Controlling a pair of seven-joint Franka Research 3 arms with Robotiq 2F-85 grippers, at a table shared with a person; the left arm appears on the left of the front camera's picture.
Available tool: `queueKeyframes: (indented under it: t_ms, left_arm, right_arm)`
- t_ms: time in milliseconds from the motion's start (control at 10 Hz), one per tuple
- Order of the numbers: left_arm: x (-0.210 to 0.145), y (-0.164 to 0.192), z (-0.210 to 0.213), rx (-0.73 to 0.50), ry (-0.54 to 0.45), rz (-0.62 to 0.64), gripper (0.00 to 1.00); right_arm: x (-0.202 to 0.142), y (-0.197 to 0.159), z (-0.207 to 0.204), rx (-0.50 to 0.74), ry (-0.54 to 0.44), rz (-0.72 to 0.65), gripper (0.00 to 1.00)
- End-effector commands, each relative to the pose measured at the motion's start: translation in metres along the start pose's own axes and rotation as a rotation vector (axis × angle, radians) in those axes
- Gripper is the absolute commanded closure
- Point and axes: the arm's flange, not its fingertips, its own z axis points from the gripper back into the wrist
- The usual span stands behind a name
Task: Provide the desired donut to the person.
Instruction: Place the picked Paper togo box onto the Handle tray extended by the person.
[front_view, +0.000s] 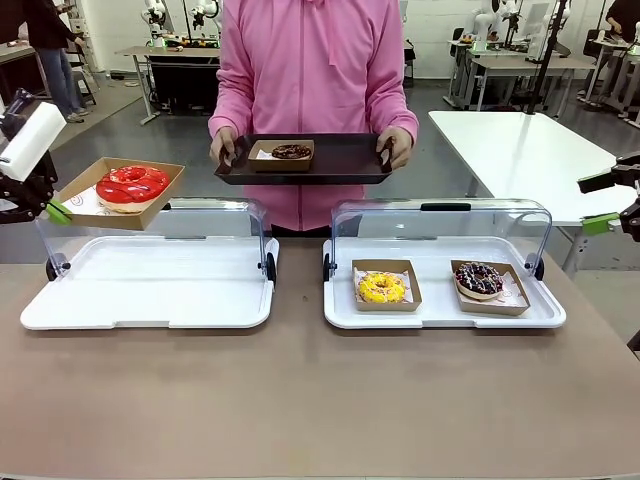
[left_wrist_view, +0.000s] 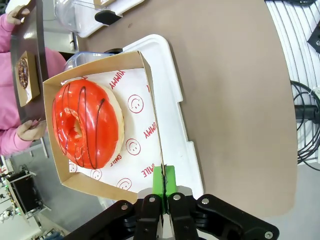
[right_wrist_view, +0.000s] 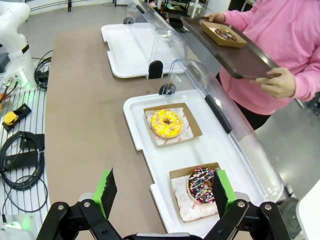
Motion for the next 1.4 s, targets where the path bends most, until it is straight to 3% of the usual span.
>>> queueKeyframes:
  t_ms: [0,1300]
  left_arm:
    - [0.0025,0.0003,-0.0013,0.015,0.02,0.016,1.0]
    - [0.0025,0.0003,-0.0013,0.015,0.02,0.016,1.0]
  right_arm:
    - [-0.0001,-0.0015,-0.0021,-0.001,-0.02,0.012,0.0]
    - [-0.0001,-0.0015,-0.0021,-0.001,-0.02,0.012,0.0]
